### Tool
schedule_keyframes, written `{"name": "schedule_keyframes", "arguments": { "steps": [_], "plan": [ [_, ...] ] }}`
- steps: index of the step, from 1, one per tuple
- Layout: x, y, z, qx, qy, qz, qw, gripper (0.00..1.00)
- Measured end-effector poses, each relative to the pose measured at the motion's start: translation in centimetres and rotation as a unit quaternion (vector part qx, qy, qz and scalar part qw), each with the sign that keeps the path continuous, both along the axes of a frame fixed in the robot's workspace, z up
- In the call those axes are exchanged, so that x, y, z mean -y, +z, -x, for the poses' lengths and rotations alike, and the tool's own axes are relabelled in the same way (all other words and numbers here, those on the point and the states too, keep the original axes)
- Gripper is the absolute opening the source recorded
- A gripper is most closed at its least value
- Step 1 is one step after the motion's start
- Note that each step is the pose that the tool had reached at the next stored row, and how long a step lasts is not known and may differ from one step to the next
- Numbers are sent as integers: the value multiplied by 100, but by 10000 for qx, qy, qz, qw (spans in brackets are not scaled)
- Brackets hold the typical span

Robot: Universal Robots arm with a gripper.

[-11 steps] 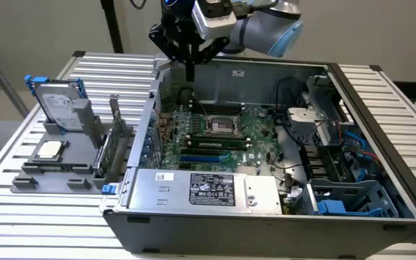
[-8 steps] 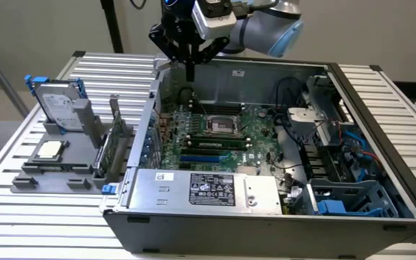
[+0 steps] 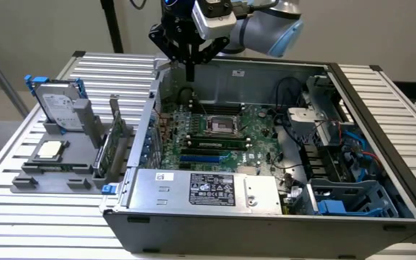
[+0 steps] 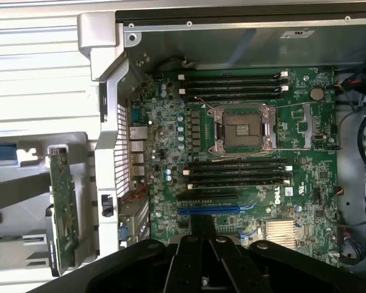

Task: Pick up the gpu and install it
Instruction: 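Reach for the gpu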

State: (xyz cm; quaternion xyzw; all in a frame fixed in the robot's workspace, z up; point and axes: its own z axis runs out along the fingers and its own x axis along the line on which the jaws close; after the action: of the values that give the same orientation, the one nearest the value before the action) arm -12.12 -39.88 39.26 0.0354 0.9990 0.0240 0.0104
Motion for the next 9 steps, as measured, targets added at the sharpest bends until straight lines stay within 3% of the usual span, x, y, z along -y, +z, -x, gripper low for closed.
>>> {"name": "schedule_keyframes", "arguments": {
  "steps": [5, 9],
  "plan": [
    [0, 1, 13, -1, -1, 1, 10000, 11],
    [19, -2, 178, -1, 0, 1, 10000, 11]
  ]
}}
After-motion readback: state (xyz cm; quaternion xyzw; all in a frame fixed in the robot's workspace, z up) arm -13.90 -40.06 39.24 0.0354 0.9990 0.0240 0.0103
